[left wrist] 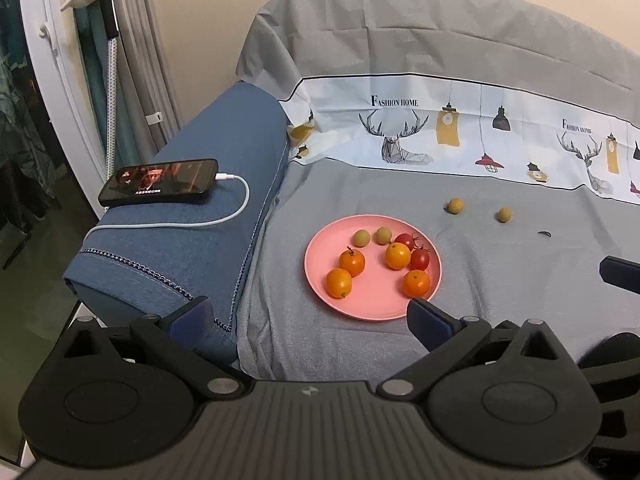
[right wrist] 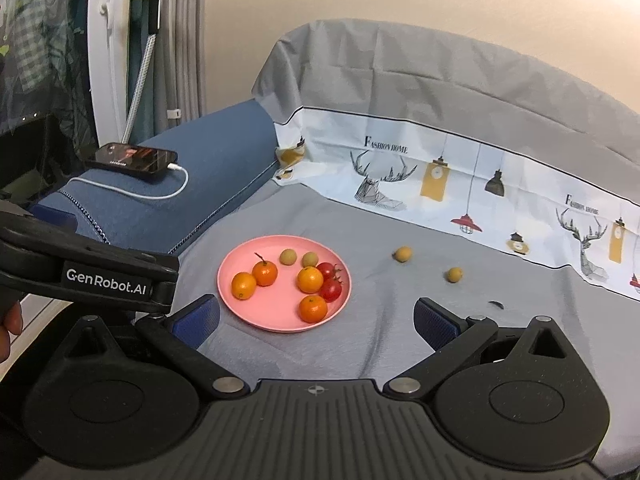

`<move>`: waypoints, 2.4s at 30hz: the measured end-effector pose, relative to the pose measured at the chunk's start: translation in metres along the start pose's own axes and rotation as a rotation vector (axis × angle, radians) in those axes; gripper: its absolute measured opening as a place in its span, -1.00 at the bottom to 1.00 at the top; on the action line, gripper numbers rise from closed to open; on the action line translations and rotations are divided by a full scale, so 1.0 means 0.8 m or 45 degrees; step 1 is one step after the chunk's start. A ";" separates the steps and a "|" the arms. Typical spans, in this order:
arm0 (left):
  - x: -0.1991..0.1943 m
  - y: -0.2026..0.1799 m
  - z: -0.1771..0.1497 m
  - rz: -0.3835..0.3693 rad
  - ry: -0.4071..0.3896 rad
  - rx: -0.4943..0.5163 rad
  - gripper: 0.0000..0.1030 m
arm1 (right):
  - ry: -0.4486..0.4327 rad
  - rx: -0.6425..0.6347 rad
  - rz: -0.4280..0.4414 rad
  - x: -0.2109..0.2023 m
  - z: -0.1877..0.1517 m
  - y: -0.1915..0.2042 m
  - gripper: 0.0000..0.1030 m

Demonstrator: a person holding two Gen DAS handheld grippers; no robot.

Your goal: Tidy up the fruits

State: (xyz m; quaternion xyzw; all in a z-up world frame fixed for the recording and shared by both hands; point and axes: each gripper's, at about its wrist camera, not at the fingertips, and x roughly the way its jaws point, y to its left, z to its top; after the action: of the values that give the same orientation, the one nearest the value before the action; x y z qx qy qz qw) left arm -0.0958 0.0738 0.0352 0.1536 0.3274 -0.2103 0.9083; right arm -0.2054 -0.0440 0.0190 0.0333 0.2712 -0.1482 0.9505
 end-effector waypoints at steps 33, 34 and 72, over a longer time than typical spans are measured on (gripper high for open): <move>0.010 0.003 -0.002 0.006 0.037 0.013 0.99 | 0.033 0.029 0.019 0.005 -0.004 -0.001 0.98; 0.010 0.003 -0.002 0.006 0.038 0.013 0.99 | 0.036 0.029 0.020 0.006 -0.003 -0.001 0.98; 0.126 -0.038 0.042 -0.001 0.233 0.089 0.99 | 0.212 0.157 -0.025 0.107 -0.019 -0.056 0.98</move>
State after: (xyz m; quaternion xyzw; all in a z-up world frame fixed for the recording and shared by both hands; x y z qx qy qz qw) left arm -0.0221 0.0049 -0.0107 0.2037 0.4015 -0.2071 0.8686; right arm -0.1571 -0.1070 -0.0377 0.1013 0.3399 -0.1708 0.9193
